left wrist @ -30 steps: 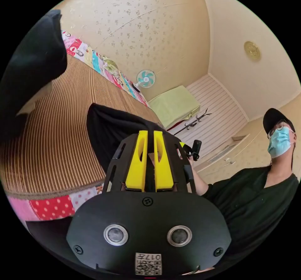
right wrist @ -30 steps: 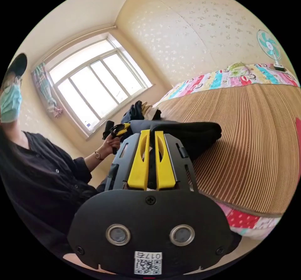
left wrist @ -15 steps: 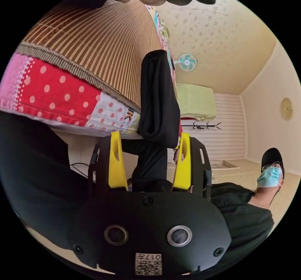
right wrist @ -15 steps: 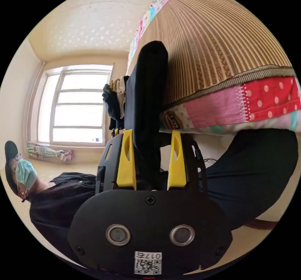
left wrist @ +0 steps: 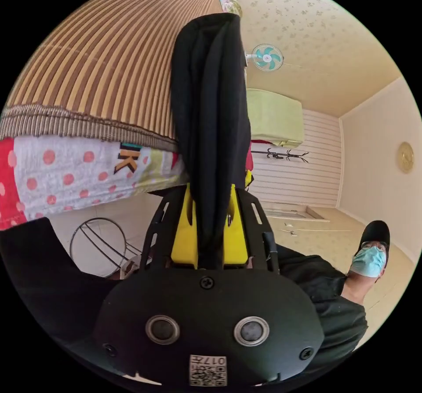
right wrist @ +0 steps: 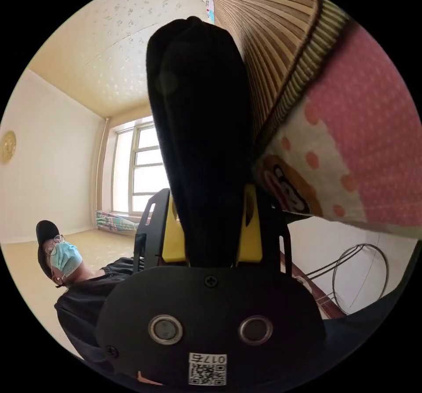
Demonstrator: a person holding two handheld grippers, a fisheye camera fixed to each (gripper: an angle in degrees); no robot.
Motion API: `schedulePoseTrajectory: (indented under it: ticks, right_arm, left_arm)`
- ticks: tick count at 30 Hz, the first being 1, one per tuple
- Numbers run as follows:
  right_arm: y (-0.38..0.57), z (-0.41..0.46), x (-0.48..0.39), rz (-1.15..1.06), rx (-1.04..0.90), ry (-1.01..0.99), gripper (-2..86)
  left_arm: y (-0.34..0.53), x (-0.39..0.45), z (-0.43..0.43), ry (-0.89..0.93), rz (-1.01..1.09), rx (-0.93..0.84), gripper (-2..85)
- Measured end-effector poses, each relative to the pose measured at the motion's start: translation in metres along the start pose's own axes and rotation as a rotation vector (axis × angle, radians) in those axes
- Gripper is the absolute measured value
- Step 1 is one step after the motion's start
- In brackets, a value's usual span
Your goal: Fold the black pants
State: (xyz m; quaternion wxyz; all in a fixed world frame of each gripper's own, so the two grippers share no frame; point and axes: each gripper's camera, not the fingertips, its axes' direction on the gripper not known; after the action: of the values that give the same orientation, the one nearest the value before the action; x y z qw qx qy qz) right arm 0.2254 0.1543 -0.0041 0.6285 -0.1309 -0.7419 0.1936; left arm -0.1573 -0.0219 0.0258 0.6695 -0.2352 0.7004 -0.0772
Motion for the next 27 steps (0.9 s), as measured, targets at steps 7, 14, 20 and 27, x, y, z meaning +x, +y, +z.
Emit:
schedulePoseTrajectory:
  ticks: [7,14,20,27]
  right_arm:
    - [0.04,-0.044,-0.094,-0.35,0.054,-0.162,9.8]
    - [0.021,-0.143,-0.222,-0.651,0.096,-0.019,9.0]
    - [0.024,-0.272,-0.356,-0.905,0.237,0.297,9.2]
    - [0.025,-0.478,-0.287,-0.456,0.698,0.527,8.3]
  left_arm:
    - [0.028,0.1,0.014,0.121,0.243,0.041,8.4]
    - [-0.019,0.195,0.08,0.158,0.471,-0.032,11.0]
    - [-0.013,0.216,0.136,0.142,0.537,-0.12,9.0]
    - [0.024,0.149,0.172,0.16,0.328,-0.16,9.5]
